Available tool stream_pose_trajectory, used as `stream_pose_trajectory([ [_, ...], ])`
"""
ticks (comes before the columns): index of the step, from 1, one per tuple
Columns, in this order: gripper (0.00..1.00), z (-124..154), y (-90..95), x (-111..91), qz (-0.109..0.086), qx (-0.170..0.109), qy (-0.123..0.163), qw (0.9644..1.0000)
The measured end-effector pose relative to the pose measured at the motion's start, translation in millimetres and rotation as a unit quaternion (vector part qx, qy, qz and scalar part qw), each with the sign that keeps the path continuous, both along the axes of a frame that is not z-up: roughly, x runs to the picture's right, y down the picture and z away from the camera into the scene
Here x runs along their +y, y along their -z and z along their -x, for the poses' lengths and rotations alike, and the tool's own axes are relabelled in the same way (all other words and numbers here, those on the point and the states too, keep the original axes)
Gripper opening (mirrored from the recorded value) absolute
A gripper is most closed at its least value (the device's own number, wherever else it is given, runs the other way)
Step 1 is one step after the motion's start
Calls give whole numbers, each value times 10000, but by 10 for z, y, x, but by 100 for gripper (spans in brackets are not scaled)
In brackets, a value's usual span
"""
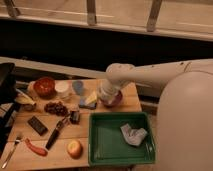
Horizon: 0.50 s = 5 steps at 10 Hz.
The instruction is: Place sponge in paper cup
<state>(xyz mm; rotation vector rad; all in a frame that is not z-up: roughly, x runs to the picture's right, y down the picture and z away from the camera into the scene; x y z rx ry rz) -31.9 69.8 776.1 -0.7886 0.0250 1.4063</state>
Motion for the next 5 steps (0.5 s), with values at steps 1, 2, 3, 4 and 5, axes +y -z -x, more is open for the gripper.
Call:
stream_pose_trajectory([
  [1,80,48,-27,0,8,-33,-52,10000],
  [2,80,187,-98,-33,35,-148,-142,9998],
  [3,80,314,-138,-55,68,-272,-183,9994],
  [4,80,354,-144,-67,71,-316,-197,9993],
  [5,80,342,-146,-68,70,-308,-199,9993],
])
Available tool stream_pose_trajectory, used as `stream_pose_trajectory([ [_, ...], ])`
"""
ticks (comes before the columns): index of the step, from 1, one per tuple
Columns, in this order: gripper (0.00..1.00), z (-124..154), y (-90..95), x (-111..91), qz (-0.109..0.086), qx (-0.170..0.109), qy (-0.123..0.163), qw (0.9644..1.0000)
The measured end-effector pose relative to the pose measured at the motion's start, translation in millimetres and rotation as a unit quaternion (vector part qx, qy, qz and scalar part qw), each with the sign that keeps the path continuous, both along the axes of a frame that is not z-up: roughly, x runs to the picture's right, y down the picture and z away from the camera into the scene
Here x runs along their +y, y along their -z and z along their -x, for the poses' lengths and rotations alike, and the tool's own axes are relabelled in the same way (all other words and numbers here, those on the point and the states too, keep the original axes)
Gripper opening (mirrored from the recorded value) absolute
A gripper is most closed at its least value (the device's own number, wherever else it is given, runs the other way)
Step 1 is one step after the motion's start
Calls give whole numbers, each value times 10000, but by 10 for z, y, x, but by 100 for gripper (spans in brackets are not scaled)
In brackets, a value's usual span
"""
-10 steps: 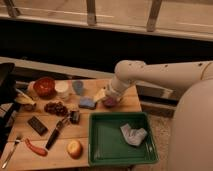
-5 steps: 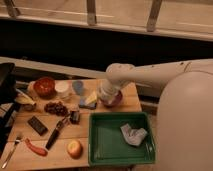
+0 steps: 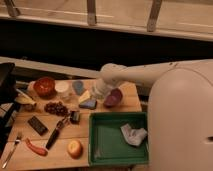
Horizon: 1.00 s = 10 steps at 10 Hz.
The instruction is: Place sponge in paper cup
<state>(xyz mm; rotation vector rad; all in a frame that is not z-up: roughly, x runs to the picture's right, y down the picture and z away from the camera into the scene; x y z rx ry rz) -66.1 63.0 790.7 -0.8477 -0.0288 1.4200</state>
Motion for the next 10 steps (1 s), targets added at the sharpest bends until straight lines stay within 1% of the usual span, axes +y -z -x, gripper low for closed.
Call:
stream_pose_trajectory([
  [2,80,-8,0,4,-1,10,10,10000],
  [4,80,12,-23,-13,-63,90,182,9998],
  [5,80,110,-60,-10,-78,94,252,9996],
  [7,80,247,-167,13,-69,112,341,9993],
  [10,80,384,-371,99,22,158,458,9988],
])
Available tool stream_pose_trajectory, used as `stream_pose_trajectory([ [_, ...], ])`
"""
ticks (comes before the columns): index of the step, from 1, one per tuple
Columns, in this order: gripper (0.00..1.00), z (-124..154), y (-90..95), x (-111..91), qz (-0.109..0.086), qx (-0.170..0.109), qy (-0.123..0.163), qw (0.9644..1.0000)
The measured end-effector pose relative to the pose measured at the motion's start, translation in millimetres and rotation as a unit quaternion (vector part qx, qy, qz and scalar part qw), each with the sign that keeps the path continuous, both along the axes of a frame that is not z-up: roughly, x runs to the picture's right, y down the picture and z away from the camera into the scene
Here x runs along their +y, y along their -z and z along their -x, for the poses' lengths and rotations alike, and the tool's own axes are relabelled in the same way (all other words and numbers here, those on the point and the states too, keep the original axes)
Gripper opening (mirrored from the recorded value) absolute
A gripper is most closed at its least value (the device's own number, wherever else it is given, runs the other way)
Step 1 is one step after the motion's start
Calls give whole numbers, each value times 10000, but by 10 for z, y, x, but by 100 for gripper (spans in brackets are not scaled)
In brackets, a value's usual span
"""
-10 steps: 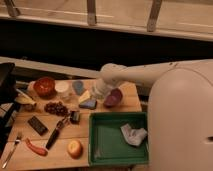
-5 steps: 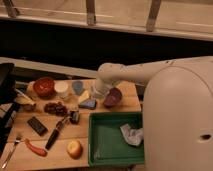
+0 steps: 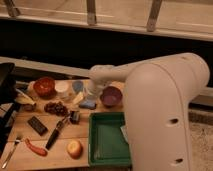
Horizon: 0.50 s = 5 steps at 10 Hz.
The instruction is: Place sponge in paper cup
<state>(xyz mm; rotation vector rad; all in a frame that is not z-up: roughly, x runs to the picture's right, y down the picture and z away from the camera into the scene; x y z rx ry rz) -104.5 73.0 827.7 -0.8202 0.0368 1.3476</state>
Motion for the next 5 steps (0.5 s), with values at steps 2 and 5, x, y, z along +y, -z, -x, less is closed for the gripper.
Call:
stream_pose_trajectory([
  [2,80,-42,-160,37,103,66,-4,9999],
  [5,80,-94,-420,6,217,139,9,9997],
])
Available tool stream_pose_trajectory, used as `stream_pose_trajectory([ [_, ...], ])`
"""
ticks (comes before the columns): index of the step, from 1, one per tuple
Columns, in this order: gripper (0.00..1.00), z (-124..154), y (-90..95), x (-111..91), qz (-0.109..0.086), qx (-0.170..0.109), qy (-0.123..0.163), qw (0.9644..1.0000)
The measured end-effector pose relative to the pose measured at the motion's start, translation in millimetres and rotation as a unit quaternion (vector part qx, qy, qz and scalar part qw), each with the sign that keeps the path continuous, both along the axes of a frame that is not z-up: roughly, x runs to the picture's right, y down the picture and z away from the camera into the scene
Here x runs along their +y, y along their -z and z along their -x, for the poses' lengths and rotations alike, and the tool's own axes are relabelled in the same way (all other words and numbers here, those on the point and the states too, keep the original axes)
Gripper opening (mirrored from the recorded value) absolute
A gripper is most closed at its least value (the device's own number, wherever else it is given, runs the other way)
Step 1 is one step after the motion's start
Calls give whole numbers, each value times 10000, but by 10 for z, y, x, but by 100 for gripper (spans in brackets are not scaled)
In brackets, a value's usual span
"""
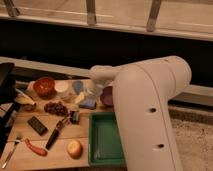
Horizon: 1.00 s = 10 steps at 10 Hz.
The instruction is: Place sponge in paper cup
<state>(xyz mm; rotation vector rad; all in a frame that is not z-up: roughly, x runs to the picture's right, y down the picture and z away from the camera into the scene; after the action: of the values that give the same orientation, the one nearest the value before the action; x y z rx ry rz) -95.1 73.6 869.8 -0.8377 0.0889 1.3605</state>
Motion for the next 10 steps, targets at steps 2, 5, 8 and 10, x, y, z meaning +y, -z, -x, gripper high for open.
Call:
stream_pose_trajectory([
  [2,80,-105,-119,-3,105,-95,-135,9998],
  [5,80,-91,-121,-4,113,-122,-144,9998],
  [8,80,-106,-159,12,107,-101,-185,9997],
  [10,80,-92,-207,29,143,-102,-233,9996],
])
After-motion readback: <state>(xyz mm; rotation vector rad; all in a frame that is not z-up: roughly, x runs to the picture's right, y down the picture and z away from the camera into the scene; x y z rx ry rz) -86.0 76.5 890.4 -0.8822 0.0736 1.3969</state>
